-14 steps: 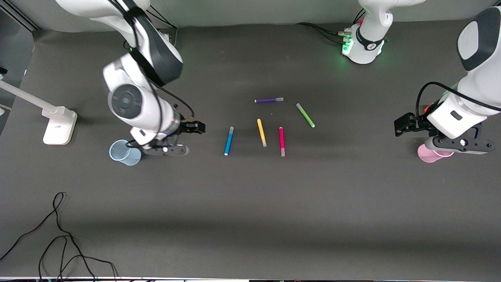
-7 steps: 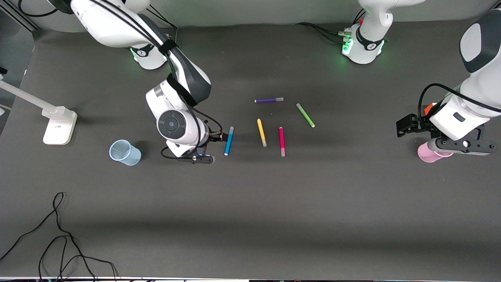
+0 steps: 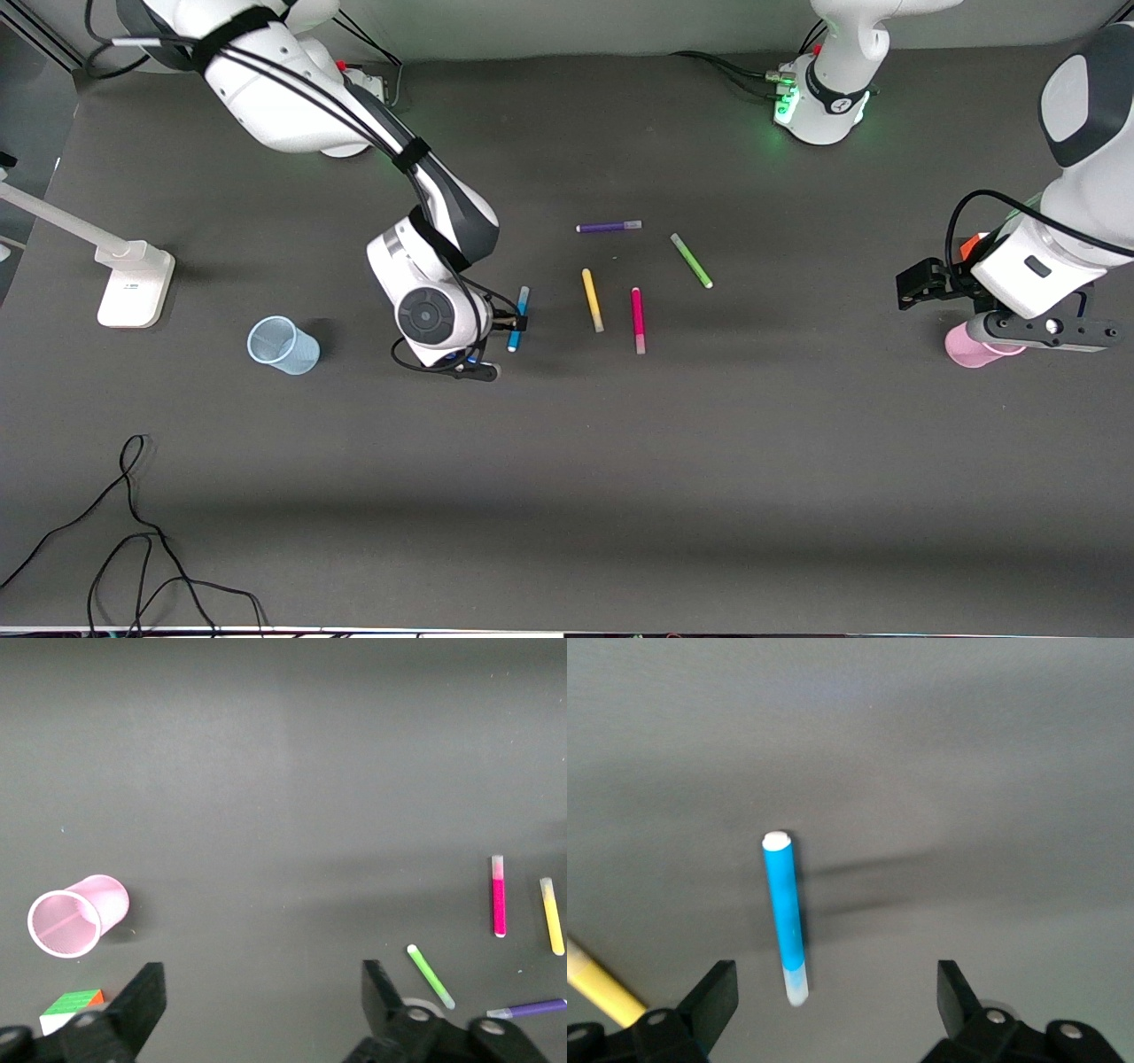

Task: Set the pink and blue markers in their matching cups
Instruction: 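Lower the right gripper over the blue marker and close on it, then lift the blue marker with the right gripper while the left gripper reaches the pink marker, then carry the blue marker over the clear cup while the left gripper grasps pink, then drop the blue marker into the clear cup while the left gripper carries pink, then lower the pink marker into the pink cup with the left gripper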

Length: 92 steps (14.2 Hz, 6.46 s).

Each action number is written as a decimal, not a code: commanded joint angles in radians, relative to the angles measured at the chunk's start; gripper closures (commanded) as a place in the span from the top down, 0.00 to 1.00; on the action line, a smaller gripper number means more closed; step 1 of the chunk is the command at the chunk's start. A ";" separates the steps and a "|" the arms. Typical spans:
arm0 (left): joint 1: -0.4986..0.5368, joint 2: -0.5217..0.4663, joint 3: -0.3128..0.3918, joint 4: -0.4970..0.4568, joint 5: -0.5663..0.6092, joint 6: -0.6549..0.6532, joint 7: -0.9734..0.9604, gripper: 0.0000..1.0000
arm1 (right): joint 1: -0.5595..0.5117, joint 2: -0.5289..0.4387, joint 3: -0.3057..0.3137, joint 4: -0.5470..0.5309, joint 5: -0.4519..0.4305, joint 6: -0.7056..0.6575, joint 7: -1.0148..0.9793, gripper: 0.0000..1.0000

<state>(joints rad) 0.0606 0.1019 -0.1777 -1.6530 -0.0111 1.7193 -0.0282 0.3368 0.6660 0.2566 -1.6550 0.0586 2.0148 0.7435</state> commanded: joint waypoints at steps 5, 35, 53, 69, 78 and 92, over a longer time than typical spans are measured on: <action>-0.050 -0.017 -0.009 -0.112 -0.015 0.063 -0.018 0.81 | 0.048 0.095 0.000 0.024 -0.017 0.130 0.106 0.97; -0.568 0.435 0.001 -0.352 0.136 0.861 -0.752 0.97 | -0.056 -0.641 -0.511 -0.638 -0.319 0.555 -0.659 0.00; -0.613 0.482 0.001 -0.332 0.299 0.836 -0.819 0.35 | -0.058 -0.560 -0.574 -0.753 -0.319 0.826 -0.693 0.00; -0.464 0.176 -0.002 -0.232 0.287 0.357 -0.531 0.00 | -0.058 -0.563 -0.574 -0.752 -0.319 0.823 -0.705 1.00; -0.285 -0.070 -0.002 -0.307 0.229 0.253 -0.061 0.00 | -0.055 -0.640 -0.563 -0.741 -0.316 0.728 -0.704 1.00; 0.243 -0.157 0.030 -0.375 -0.180 0.295 1.076 0.00 | -0.047 -0.882 -0.473 -0.571 -0.174 0.129 -0.705 1.00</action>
<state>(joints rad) 0.2271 -0.0306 -0.1446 -1.9726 -0.0909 1.9789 0.8523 0.2825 -0.2052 -0.2132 -2.2797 -0.1371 2.2272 0.0428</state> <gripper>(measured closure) 0.824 0.000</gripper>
